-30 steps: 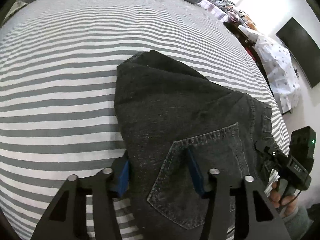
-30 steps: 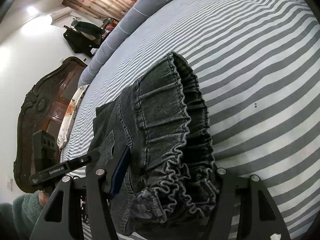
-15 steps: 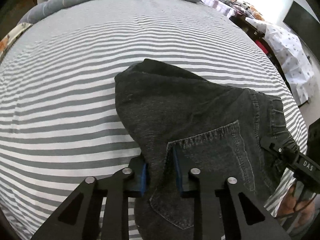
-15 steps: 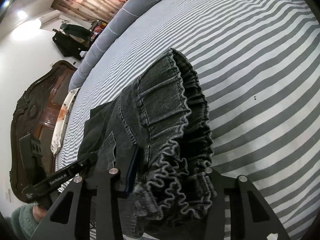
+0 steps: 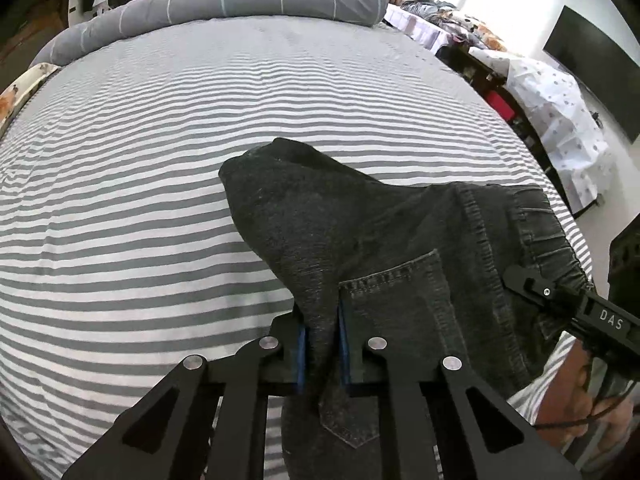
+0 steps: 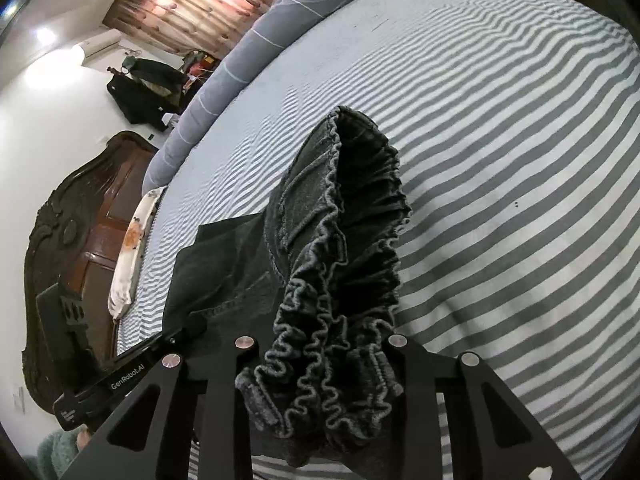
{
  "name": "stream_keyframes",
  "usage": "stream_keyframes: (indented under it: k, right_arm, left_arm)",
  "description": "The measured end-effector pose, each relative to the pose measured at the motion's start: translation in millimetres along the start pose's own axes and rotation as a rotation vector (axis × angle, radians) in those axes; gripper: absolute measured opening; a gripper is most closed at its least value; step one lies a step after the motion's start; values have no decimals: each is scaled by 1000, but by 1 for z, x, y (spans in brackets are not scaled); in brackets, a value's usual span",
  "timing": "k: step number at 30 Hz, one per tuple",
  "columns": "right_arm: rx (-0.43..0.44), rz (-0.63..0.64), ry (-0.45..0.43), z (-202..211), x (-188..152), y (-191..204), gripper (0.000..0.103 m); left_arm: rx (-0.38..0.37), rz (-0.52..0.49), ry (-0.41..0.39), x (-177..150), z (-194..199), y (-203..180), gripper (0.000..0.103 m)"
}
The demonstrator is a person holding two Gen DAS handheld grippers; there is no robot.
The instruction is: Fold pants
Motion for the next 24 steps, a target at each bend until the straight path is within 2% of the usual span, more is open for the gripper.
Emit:
stream_keyframes:
  k: [7, 10, 15, 24]
  right_arm:
    - [22, 44, 8, 9, -15, 38, 27]
    - [40, 70, 22, 4, -24, 59, 27]
    - [72, 118, 71, -20, -43, 102, 27]
    - [122, 181, 174, -92, -69, 181, 27]
  left_arm:
    - [1, 26, -40, -1, 35, 17, 12]
    - [15, 55, -49, -4, 49, 38, 12]
    - [53, 112, -61, -14, 70, 82, 12]
    - [152, 188, -72, -16, 84, 177, 12]
Point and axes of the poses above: each gripper's, at about its wrist camera, not at the fingertips, and z roughly against the way its jaws point, y to its left, x to its top, the point moved 9 cm from there along -z, roughly the way its jaws point, and after that the axes turned 6 degrees about -z, right-handed, at the moved point
